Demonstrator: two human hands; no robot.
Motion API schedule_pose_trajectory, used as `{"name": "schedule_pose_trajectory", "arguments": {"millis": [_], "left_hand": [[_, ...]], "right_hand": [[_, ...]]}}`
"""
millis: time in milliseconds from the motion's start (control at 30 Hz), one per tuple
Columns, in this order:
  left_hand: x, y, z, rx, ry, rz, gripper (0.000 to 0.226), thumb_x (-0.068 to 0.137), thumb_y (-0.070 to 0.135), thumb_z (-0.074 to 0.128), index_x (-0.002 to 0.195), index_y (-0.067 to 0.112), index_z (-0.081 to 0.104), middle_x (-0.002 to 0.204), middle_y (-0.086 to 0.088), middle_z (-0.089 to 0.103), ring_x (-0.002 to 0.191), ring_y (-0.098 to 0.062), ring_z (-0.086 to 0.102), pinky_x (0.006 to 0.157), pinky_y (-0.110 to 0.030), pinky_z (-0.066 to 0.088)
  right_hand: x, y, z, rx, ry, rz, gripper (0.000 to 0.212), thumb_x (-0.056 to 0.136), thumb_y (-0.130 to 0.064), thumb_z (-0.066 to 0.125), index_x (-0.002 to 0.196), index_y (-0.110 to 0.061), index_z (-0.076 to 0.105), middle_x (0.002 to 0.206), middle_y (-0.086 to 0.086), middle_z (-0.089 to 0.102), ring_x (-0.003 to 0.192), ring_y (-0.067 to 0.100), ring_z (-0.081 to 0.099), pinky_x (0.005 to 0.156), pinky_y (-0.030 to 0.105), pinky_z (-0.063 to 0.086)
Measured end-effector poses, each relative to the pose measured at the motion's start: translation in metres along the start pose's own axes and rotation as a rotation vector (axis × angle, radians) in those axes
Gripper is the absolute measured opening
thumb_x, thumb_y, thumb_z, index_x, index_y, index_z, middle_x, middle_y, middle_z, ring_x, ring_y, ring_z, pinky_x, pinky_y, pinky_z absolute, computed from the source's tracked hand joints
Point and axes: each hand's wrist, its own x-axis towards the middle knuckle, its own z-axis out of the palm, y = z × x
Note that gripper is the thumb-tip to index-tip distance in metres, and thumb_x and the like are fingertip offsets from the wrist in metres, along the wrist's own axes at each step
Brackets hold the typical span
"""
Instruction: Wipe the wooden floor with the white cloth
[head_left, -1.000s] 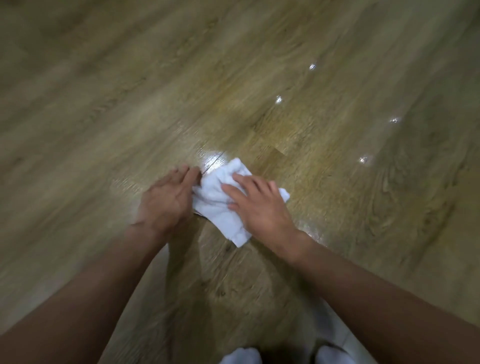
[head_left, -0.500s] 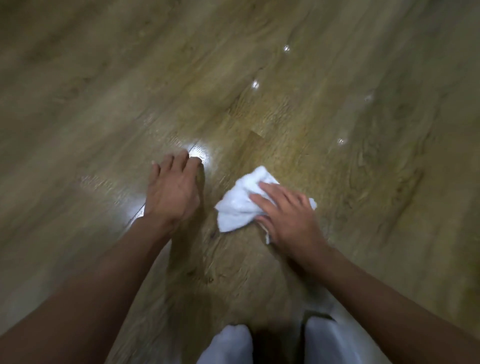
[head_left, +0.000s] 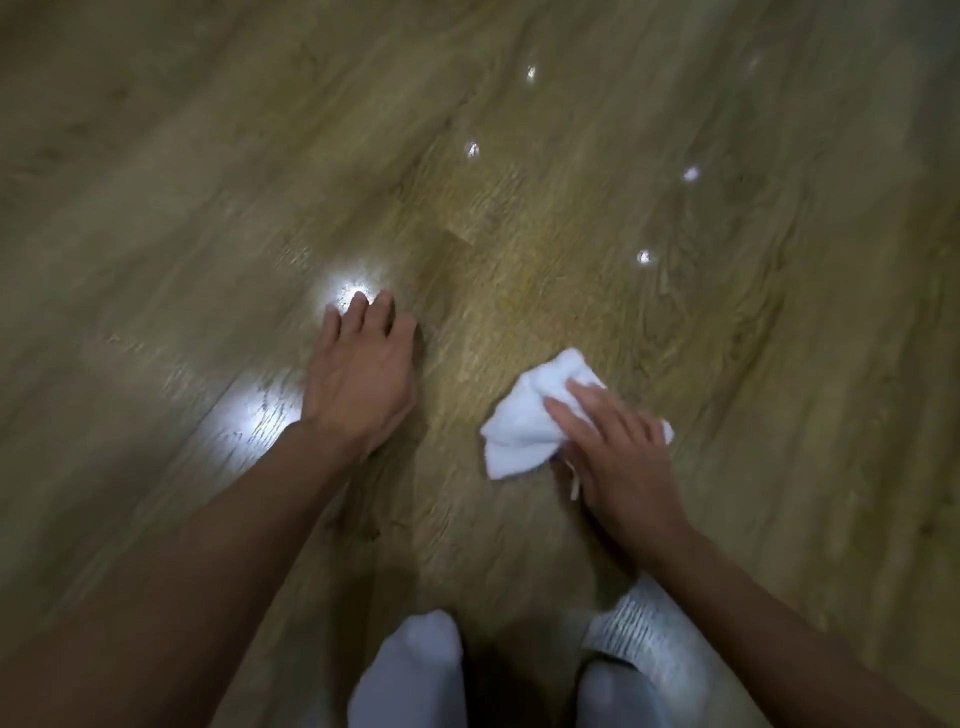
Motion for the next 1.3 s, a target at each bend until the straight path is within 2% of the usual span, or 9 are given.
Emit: {"name": "schedule_pose_trajectory", "arguments": {"millis": [133,333,567,800,900,1033,1133,1233,1300], "left_hand": [[-0.004,0.029,0.007,0.037,-0.035,0.110,0.034,0.086,0.014,0.043,0.119,0.011,0.050,0.131,-0.016,0.045,0.121,-0.038,0.039,0.102,-0.052,0.033],[-0.008,0.059,0.015,0.087,-0.033,0.242,0.047,0.088,0.020,0.044,0.134,0.022,0.040,0.137,-0.014,0.043,0.124,-0.039,0.039,0.101,-0.049,0.035],[-0.023,0.085,0.022,0.182,-0.089,0.304,0.049,0.085,0.012,0.058,0.133,0.013,0.047,0.141,-0.018,0.044,0.130,-0.043,0.040,0.106,-0.057,0.032],[-0.013,0.117,0.019,0.159,-0.130,0.618,0.058,0.082,0.014,0.060,0.137,0.019,0.041,0.146,-0.013,0.040,0.132,-0.035,0.041,0.104,-0.047,0.039],[-0.019,0.147,0.024,0.199,-0.135,0.638,0.063,0.087,0.020,0.053,0.144,0.026,0.028,0.142,-0.010,0.043,0.124,-0.031,0.045,0.100,-0.042,0.040],[-0.019,0.168,0.025,0.290,-0.134,0.593,0.058,0.090,0.023,0.045,0.143,0.031,0.023,0.130,-0.009,0.046,0.110,-0.032,0.049,0.089,-0.041,0.042],[-0.015,0.170,0.022,0.322,-0.153,0.611,0.056,0.088,0.023,0.049,0.141,0.029,0.031,0.131,-0.009,0.045,0.111,-0.032,0.049,0.086,-0.040,0.044],[-0.011,0.171,0.023,0.283,-0.121,0.696,0.050,0.088,0.024,0.051,0.136,0.025,0.040,0.142,-0.010,0.039,0.125,-0.030,0.044,0.095,-0.040,0.043],[-0.013,0.174,0.030,0.242,-0.152,0.782,0.055,0.092,0.027,0.050,0.143,0.023,0.030,0.153,-0.010,0.027,0.140,-0.028,0.030,0.110,-0.039,0.031]], "right_hand": [[0.045,-0.008,0.000,0.043,0.082,0.270,0.042,0.097,-0.030,0.046,0.138,-0.022,0.047,0.145,0.008,0.045,0.131,0.029,0.044,0.098,0.048,0.036],[-0.049,0.012,0.003,-0.012,0.005,-0.028,0.043,0.095,-0.030,0.048,0.138,-0.026,0.046,0.149,0.001,0.040,0.136,0.022,0.038,0.106,0.043,0.031],[-0.025,0.044,-0.017,0.060,0.063,0.291,0.038,0.094,-0.028,0.051,0.131,-0.017,0.055,0.143,0.011,0.047,0.133,0.031,0.043,0.102,0.048,0.037],[-0.127,0.051,-0.004,0.001,-0.020,0.032,0.047,0.092,-0.032,0.053,0.137,-0.029,0.043,0.148,0.001,0.043,0.137,0.020,0.036,0.108,0.042,0.029],[-0.147,0.098,-0.025,0.085,0.008,0.229,0.042,0.095,-0.036,0.043,0.135,-0.027,0.050,0.144,0.005,0.047,0.133,0.025,0.043,0.103,0.046,0.036],[-0.106,0.099,-0.020,0.101,0.090,0.485,0.041,0.095,-0.025,0.053,0.136,-0.020,0.051,0.145,0.012,0.045,0.135,0.032,0.039,0.108,0.048,0.032],[-0.115,0.067,-0.006,0.114,0.130,0.390,0.044,0.095,-0.024,0.052,0.138,-0.022,0.047,0.146,0.006,0.044,0.137,0.026,0.036,0.110,0.044,0.028],[-0.180,0.067,-0.005,0.154,0.032,0.194,0.043,0.097,-0.031,0.046,0.140,-0.028,0.043,0.151,-0.001,0.037,0.141,0.018,0.029,0.114,0.040,0.022],[-0.214,0.092,-0.017,0.193,0.013,0.241,0.043,0.098,-0.036,0.042,0.141,-0.028,0.042,0.152,0.000,0.035,0.142,0.018,0.028,0.114,0.043,0.025]]}}
